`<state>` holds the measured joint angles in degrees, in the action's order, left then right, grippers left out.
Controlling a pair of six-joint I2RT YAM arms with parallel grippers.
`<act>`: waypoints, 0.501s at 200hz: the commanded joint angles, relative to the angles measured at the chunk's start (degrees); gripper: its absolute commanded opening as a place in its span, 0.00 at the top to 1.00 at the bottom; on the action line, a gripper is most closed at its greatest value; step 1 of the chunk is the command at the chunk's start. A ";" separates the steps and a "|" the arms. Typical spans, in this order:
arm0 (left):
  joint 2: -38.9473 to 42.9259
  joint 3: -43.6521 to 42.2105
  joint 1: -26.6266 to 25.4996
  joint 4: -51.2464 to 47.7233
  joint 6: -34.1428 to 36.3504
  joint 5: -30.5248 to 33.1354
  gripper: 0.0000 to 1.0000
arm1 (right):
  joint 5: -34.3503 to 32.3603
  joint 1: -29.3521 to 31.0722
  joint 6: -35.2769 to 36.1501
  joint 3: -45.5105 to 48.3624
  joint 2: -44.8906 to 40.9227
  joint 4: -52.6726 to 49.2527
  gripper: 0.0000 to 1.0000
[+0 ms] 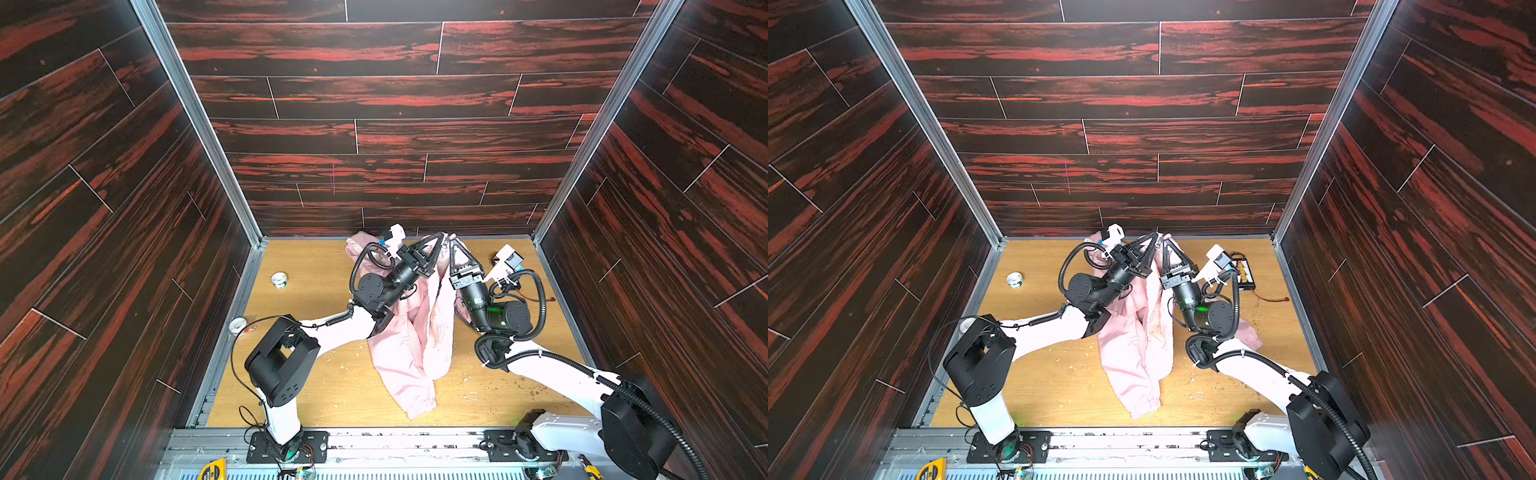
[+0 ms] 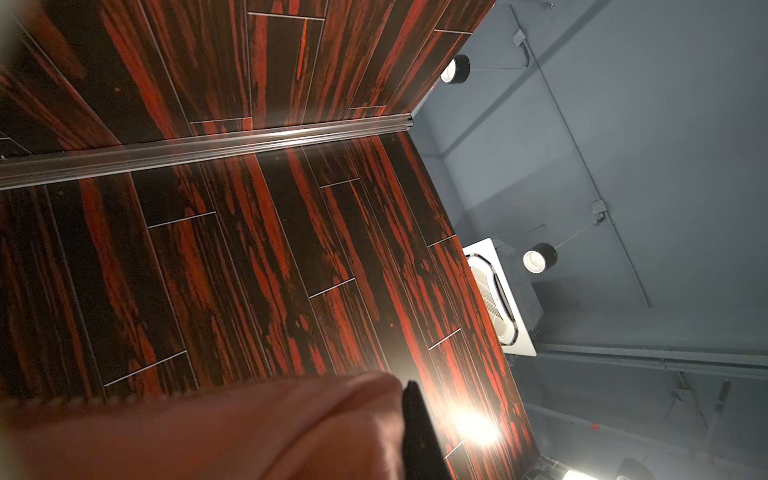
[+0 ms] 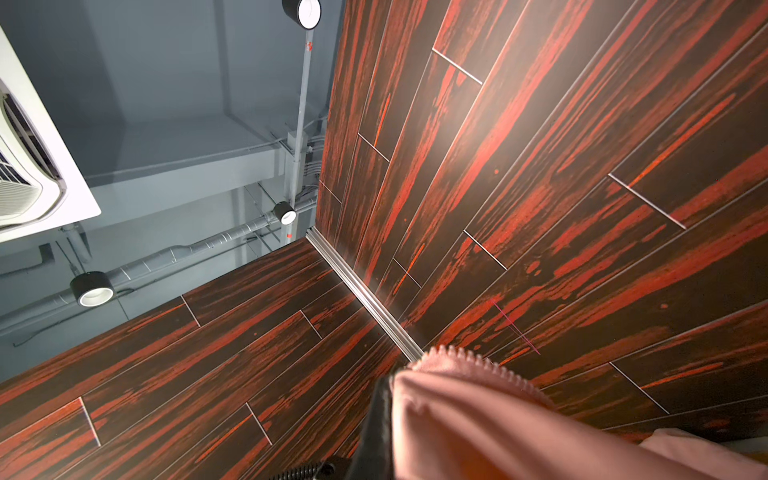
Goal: Zip up the jacket
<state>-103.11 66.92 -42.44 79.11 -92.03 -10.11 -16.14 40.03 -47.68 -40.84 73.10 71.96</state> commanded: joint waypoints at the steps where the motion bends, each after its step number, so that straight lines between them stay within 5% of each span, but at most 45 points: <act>1: 0.10 -0.07 0.71 1.66 -1.23 1.93 1.00 | 5.65 1.80 1.35 -1.64 -1.89 -0.78 1.00; 100: 1.33 -1.12 0.69 1.66 -1.32 1.03 1.00 | 4.63 1.80 2.33 -2.46 -2.37 -4.18 1.00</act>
<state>-103.11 65.93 -42.28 78.98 -93.03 -10.02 -13.72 40.36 -45.36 -43.16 72.93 67.68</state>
